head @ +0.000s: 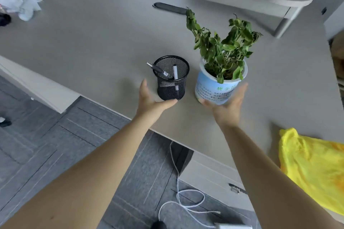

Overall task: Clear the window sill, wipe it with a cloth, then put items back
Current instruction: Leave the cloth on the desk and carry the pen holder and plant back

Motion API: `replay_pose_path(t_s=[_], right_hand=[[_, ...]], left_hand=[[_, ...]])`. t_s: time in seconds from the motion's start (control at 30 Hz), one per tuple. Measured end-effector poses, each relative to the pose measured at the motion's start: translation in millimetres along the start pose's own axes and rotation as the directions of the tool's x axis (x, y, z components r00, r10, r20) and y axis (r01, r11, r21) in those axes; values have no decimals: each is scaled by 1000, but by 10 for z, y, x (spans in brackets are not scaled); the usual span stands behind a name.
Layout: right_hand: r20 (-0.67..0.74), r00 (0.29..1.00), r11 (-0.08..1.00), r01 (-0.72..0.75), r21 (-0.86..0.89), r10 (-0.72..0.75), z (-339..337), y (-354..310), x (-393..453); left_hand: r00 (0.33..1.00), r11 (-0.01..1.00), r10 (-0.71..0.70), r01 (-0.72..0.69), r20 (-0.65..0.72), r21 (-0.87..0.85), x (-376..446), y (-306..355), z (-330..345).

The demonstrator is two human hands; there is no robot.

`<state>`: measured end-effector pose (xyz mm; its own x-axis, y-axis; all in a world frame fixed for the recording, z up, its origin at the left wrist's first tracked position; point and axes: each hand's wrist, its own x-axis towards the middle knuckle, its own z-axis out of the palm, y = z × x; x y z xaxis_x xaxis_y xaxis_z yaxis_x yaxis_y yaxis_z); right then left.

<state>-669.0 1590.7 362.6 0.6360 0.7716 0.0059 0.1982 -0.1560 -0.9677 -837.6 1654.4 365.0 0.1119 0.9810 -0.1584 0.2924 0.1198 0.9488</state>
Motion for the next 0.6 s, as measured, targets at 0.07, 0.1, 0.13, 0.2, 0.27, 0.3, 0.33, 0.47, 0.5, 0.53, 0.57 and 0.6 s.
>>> replay_pose_path(t_s=[0.07,0.1,0.13,0.2,0.27,0.3,0.33,0.47,0.5,0.53,0.57,0.6], right_hand=[[-10,1000,998,21,62,-20,44,56,132],[-10,999,995,42,88,-41,48,99,198],[-13,998,993,56,101,-55,57,114,239],[-37,997,993,68,101,-64,65,151,272],[-77,994,993,78,89,-71,78,173,286],[-98,992,993,85,80,-77,87,171,290],[-117,990,993,92,70,-83,97,166,294],[-160,980,990,128,52,-119,129,184,337],[-168,978,989,137,62,-125,142,191,340],[-177,976,987,144,72,-129,156,197,341],[-188,973,985,151,81,-133,167,200,335],[-201,970,984,154,85,-135,175,201,328]], left_hand=[[998,999,44,-43,37,-30,237,-38,-33],[995,996,74,-70,68,-50,337,-44,-47],[988,991,110,-100,109,-92,427,-56,-48],[967,974,174,-141,188,-176,551,-68,-12],[948,967,196,-145,252,-208,614,-85,50],[943,968,193,-137,270,-212,623,-91,79],[940,966,196,-136,280,-220,632,-98,105],[927,957,241,-178,287,-228,675,-89,176],[927,957,248,-189,283,-220,680,-79,189],[927,956,253,-196,276,-217,686,-76,196],[929,955,256,-200,267,-220,679,-68,201],[933,954,255,-200,254,-221,674,-63,203]])
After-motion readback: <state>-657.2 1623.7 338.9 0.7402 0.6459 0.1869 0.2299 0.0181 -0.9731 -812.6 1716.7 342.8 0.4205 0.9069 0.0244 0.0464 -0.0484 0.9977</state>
